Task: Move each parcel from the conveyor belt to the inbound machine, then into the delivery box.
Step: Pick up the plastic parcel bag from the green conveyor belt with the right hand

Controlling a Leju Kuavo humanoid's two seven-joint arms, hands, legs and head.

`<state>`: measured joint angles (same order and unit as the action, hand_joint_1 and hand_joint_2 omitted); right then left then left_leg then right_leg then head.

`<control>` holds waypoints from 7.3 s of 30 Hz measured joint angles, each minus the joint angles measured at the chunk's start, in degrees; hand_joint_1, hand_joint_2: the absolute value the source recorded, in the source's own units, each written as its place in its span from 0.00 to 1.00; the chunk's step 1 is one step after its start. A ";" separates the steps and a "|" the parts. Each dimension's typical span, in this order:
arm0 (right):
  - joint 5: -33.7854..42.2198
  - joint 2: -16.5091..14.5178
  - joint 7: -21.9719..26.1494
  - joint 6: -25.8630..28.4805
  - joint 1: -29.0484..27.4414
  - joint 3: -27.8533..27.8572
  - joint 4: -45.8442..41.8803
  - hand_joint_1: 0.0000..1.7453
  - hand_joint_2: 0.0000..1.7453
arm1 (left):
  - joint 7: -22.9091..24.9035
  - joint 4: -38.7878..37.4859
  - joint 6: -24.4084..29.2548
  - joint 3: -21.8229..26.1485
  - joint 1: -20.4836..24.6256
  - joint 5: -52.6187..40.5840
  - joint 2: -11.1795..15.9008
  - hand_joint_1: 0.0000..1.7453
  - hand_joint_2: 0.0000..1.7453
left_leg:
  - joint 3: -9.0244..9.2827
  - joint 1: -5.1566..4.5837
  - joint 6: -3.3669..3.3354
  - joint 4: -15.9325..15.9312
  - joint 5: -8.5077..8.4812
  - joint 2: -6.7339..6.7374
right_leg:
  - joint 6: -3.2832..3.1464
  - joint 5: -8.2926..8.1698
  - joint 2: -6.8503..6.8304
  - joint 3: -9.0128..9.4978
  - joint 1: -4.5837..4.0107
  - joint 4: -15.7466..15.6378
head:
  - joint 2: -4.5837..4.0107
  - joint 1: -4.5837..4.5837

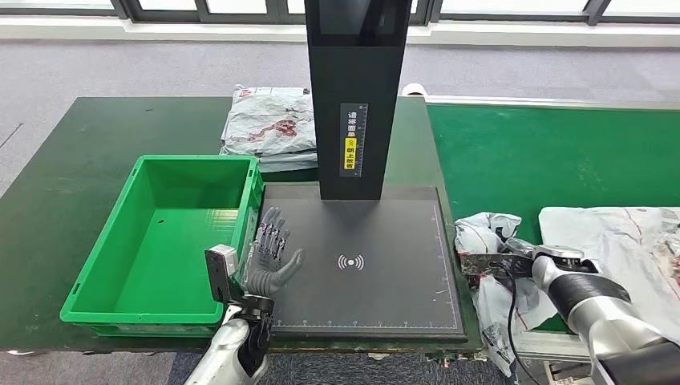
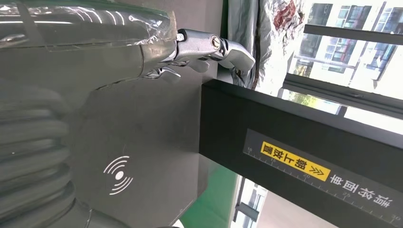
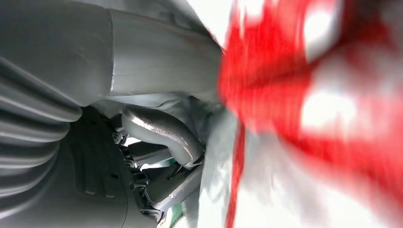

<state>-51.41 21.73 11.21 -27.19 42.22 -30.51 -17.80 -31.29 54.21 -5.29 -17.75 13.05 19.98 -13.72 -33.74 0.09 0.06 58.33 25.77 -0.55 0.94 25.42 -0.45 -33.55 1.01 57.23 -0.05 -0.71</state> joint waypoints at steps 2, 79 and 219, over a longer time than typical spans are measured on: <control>5.12 -0.21 0.54 0.81 -0.70 2.67 0.01 1.00 1.00 | 0.07 0.62 -0.01 0.01 -0.20 0.36 0.30 0.00 1.00 | -0.02 0.00 0.02 0.00 0.02 0.07 | -0.01 -0.01 0.05 -0.03 0.00 0.00 | -0.01 0.00; 11.13 -7.82 -13.71 16.33 5.80 7.36 -1.59 0.00 1.00 | 0.02 4.70 2.90 2.40 -2.62 -1.81 0.60 0.00 1.00 | -0.54 0.05 0.12 -0.01 -0.11 0.09 | -0.10 -0.15 0.12 -0.63 -0.04 0.10 | -0.01 -0.01; 69.06 -13.75 -8.72 14.57 17.26 30.03 -17.31 1.00 1.00 | -1.71 9.37 8.56 2.61 -3.89 -8.81 -0.41 0.00 1.00 | -0.92 0.04 0.11 -0.03 -0.39 0.15 | 0.03 -0.41 0.26 -0.98 -0.01 0.07 | -0.01 -0.02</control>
<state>17.66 7.99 2.50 -12.62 59.47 -0.48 -35.11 -33.00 63.58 3.27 -15.14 9.16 11.17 -14.13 -34.66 0.14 0.16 58.30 25.38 -0.40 0.96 25.01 -0.19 -34.53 0.99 57.30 -0.07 -0.73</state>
